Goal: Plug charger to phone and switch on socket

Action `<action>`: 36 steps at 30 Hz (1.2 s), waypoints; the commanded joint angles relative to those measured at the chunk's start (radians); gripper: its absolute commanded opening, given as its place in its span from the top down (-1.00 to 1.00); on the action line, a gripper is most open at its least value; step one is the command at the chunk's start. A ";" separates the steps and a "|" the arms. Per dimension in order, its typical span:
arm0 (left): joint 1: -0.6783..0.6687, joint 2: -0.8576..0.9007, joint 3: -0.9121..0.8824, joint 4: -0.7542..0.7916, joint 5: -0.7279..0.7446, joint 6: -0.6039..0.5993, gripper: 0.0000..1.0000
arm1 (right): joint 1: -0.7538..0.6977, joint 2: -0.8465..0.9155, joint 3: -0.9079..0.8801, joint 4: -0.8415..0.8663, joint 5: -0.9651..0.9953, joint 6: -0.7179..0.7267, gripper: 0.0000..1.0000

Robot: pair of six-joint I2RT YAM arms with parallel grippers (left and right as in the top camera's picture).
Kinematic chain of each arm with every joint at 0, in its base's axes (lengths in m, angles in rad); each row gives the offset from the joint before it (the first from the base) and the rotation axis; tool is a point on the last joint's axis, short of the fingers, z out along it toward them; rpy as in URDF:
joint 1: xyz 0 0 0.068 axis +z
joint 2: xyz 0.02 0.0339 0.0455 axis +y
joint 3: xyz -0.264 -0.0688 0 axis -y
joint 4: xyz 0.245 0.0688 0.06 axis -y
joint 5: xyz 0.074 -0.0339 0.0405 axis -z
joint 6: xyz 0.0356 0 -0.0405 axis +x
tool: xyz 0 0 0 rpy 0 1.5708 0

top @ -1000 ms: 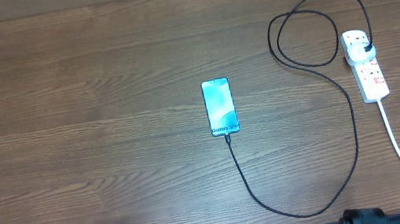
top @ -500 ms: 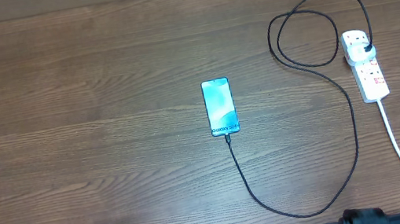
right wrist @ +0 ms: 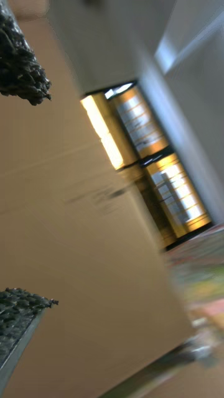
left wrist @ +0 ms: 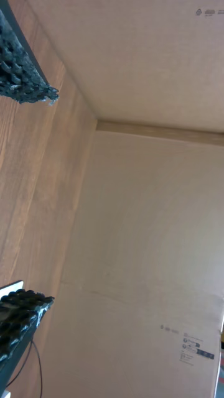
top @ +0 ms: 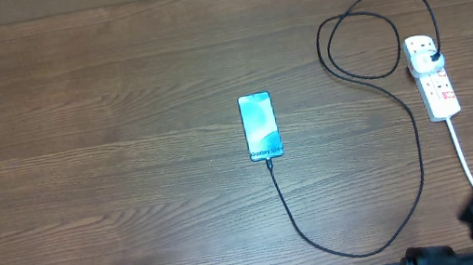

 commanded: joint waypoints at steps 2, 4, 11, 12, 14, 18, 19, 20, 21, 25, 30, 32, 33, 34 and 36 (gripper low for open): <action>0.007 -0.007 -0.005 0.002 -0.014 0.011 -1.00 | 0.007 -0.006 -0.148 0.006 0.019 -0.005 -1.00; 0.007 -0.007 -0.004 0.002 -0.014 0.011 -1.00 | 0.007 -0.006 -0.216 0.007 0.019 -0.005 -1.00; 0.007 -0.007 -0.005 0.002 -0.014 0.011 -0.99 | 0.007 -0.006 -0.421 0.056 0.020 -0.005 -1.00; 0.007 -0.007 -0.005 0.002 -0.014 0.011 -0.99 | 0.007 -0.006 -0.444 0.065 0.029 -0.005 -1.00; 0.007 -0.007 -0.005 0.002 -0.014 0.011 -0.99 | 0.007 -0.006 -0.487 0.074 0.051 -0.005 -1.00; 0.007 -0.007 -0.005 0.002 -0.014 0.011 -1.00 | 0.007 -0.006 -0.556 0.073 0.071 -0.005 -1.00; 0.007 -0.007 -0.005 0.002 -0.014 0.011 -1.00 | 0.007 -0.006 -0.566 0.073 0.071 -0.005 -1.00; 0.007 -0.007 -0.005 0.002 -0.014 0.011 -1.00 | 0.007 -0.006 -0.577 0.073 0.071 -0.005 -1.00; 0.007 -0.007 -0.004 0.002 -0.014 0.011 -1.00 | 0.007 -0.006 -0.586 0.073 0.071 -0.005 -1.00; 0.007 -0.007 -0.004 0.002 -0.014 0.011 -1.00 | 0.007 -0.006 -0.614 0.072 0.072 -0.005 -1.00; 0.007 -0.007 -0.005 0.002 -0.014 0.011 -0.99 | 0.007 -0.006 -0.646 0.026 0.076 -0.005 -1.00; 0.007 -0.007 -0.005 0.002 -0.014 0.011 -0.99 | 0.007 -0.002 -0.657 0.021 0.074 -0.005 -1.00; 0.007 -0.007 -0.005 0.002 -0.014 0.011 -1.00 | 0.007 0.002 -0.656 0.024 0.075 -0.005 -1.00; 0.007 -0.007 -0.005 0.002 -0.014 0.011 -0.99 | 0.007 0.005 -0.656 0.024 0.075 -0.005 -1.00; 0.007 -0.007 -0.005 0.002 -0.014 0.011 -0.99 | 0.007 0.005 -0.656 0.024 0.075 -0.005 -1.00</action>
